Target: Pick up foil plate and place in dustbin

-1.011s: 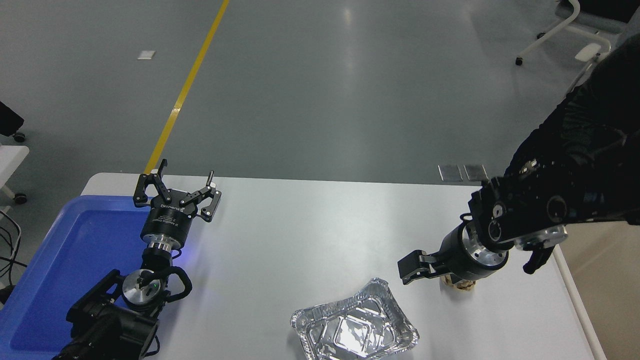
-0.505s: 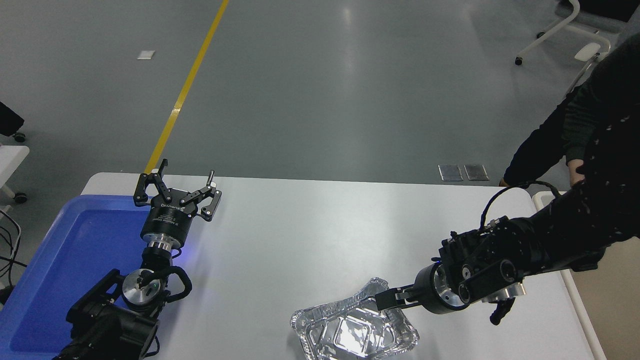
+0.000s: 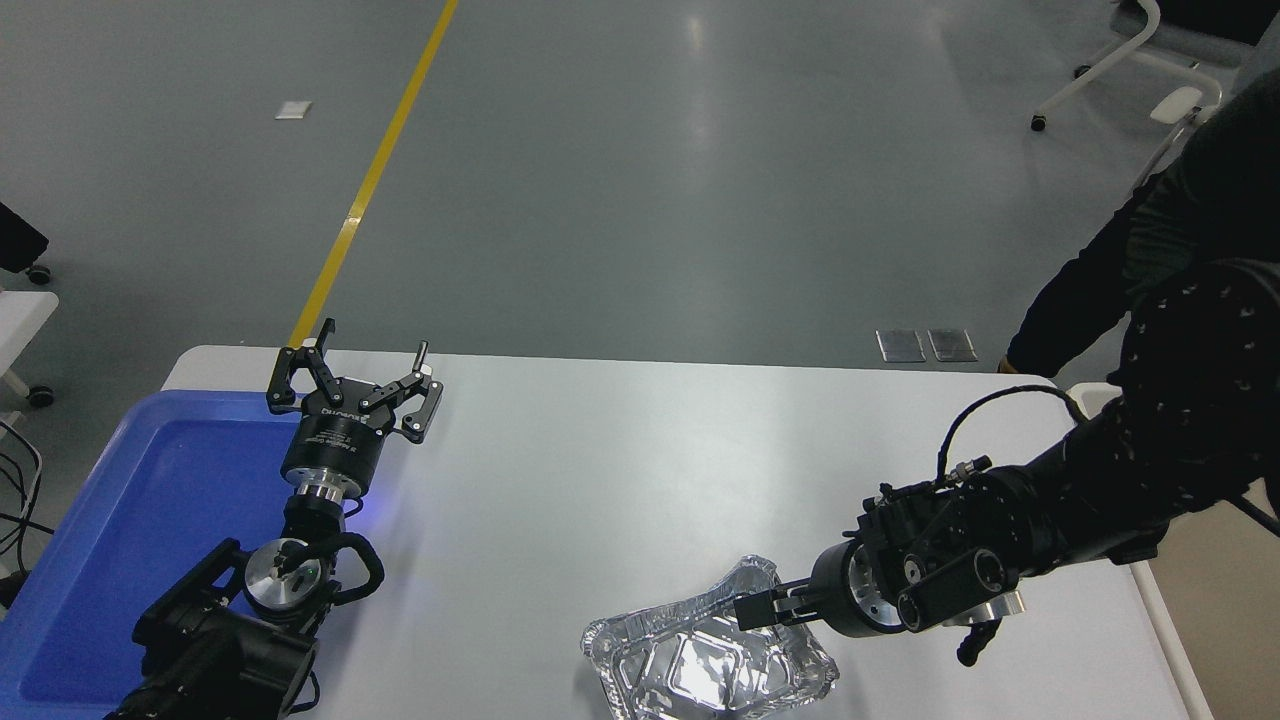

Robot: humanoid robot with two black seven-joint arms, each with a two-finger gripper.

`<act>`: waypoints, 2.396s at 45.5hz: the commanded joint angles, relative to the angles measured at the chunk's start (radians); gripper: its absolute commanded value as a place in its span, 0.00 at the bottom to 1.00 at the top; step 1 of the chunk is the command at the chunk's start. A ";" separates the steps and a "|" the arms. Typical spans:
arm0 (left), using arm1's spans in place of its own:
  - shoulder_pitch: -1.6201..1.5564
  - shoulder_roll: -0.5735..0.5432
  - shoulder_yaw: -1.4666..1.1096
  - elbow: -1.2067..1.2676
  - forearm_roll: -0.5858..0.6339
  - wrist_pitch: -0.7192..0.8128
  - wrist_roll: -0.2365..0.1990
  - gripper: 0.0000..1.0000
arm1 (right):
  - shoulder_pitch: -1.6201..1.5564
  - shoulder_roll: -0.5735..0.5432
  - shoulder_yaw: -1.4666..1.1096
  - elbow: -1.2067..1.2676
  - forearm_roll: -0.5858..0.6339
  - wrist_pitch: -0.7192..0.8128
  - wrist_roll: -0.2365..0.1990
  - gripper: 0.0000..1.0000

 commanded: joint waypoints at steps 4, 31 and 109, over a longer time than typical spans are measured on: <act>-0.001 0.000 0.000 0.000 -0.001 0.000 -0.001 0.99 | -0.049 0.004 -0.012 -0.057 -0.037 -0.005 0.000 0.99; -0.001 0.000 0.000 0.000 0.000 0.000 0.001 0.99 | -0.171 0.004 -0.107 -0.143 -0.074 -0.065 0.000 0.70; 0.001 0.000 0.000 0.000 0.000 0.000 0.001 0.99 | 0.811 -0.499 -0.200 0.316 -0.169 0.535 0.117 0.00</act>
